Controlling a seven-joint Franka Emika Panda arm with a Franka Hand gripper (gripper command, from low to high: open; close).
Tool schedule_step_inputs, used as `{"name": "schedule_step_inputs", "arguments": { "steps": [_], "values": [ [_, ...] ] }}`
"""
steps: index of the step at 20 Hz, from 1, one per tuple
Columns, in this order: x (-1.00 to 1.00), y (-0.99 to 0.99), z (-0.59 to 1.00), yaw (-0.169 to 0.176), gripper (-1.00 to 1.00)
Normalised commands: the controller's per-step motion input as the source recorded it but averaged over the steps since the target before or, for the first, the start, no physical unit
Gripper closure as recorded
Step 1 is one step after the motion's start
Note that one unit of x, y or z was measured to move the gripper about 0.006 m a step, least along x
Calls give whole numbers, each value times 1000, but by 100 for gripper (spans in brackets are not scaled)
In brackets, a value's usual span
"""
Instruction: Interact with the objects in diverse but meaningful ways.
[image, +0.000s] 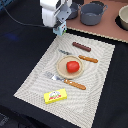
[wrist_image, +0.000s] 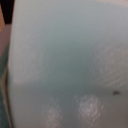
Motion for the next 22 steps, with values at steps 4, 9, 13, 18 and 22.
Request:
{"name": "schedule_step_inputs", "arguments": {
  "steps": [4, 9, 13, 18, 22],
  "values": [
    [136, 32, -209, 0, 100],
    [103, 11, -264, 0, 100],
    [61, 3, -271, 0, 100],
    [282, 1, 37, -7, -100],
    [589, 0, 454, -49, -100]
  ]
}}
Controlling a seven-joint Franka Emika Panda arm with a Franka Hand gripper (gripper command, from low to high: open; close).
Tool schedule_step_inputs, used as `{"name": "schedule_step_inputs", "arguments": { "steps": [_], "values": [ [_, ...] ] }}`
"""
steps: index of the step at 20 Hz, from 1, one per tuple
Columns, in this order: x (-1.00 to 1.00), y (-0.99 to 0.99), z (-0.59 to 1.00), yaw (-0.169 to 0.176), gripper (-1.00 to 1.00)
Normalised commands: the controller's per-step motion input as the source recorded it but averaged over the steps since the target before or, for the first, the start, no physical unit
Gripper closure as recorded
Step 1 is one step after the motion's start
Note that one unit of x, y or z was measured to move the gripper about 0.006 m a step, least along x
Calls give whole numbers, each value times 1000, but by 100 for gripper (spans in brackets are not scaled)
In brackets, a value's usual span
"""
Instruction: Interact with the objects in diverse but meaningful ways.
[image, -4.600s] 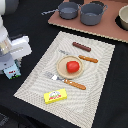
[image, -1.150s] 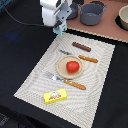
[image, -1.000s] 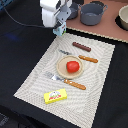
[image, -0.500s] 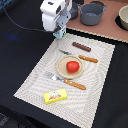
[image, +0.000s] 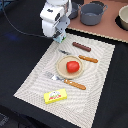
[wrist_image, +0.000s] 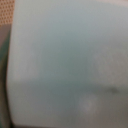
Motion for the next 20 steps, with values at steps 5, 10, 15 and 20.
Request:
{"name": "schedule_step_inputs", "arguments": {
  "steps": [5, 10, 15, 20],
  "values": [
    [520, -5, 877, -58, -100],
    [349, -156, 1000, -13, -100],
    [312, -582, 537, 9, -100],
    [219, -765, 41, 62, -100]
  ]
}}
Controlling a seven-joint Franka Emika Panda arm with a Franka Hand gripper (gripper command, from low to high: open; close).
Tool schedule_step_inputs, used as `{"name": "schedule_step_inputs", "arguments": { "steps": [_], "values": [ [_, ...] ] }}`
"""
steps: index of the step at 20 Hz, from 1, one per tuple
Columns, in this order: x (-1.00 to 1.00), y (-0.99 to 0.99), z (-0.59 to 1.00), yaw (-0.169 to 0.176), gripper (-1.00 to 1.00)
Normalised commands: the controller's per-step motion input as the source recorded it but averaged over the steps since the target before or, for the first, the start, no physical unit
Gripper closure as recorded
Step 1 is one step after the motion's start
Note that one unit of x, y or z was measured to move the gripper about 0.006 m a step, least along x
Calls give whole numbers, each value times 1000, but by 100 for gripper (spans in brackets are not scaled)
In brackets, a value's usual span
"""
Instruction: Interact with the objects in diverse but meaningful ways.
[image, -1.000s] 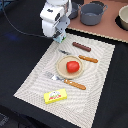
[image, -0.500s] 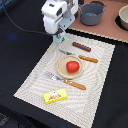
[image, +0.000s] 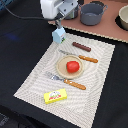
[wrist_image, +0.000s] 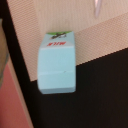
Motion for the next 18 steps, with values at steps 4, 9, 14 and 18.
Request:
{"name": "schedule_step_inputs", "arguments": {
  "steps": [4, 9, 14, 18],
  "values": [
    [213, -877, -19, 80, -100],
    [331, -873, 174, 66, -100],
    [423, -785, 289, 22, -100],
    [464, -736, 308, 3, -100]
  ]
}}
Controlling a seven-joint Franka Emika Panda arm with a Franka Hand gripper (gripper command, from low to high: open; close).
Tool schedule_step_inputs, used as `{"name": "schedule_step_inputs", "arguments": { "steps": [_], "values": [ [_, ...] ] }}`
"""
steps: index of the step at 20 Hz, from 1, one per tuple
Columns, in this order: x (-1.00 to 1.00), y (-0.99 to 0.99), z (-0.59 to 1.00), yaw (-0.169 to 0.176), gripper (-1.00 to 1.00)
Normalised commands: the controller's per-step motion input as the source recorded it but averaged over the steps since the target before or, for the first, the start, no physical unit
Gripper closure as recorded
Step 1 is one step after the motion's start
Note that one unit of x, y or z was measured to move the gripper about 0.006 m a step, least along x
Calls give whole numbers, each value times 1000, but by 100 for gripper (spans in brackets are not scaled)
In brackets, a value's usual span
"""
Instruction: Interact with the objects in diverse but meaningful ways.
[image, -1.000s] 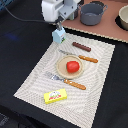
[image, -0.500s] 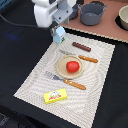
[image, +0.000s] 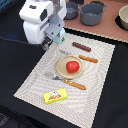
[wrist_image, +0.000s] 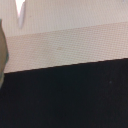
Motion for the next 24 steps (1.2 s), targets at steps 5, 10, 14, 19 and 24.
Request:
{"name": "schedule_step_inputs", "arguments": {
  "steps": [5, 10, 14, 19, 24],
  "values": [
    [553, -678, 413, 7, -100],
    [589, -631, 399, 13, -100],
    [582, -622, 373, 10, -100],
    [557, -608, 291, 11, -100],
    [477, -586, 43, 18, -100]
  ]
}}
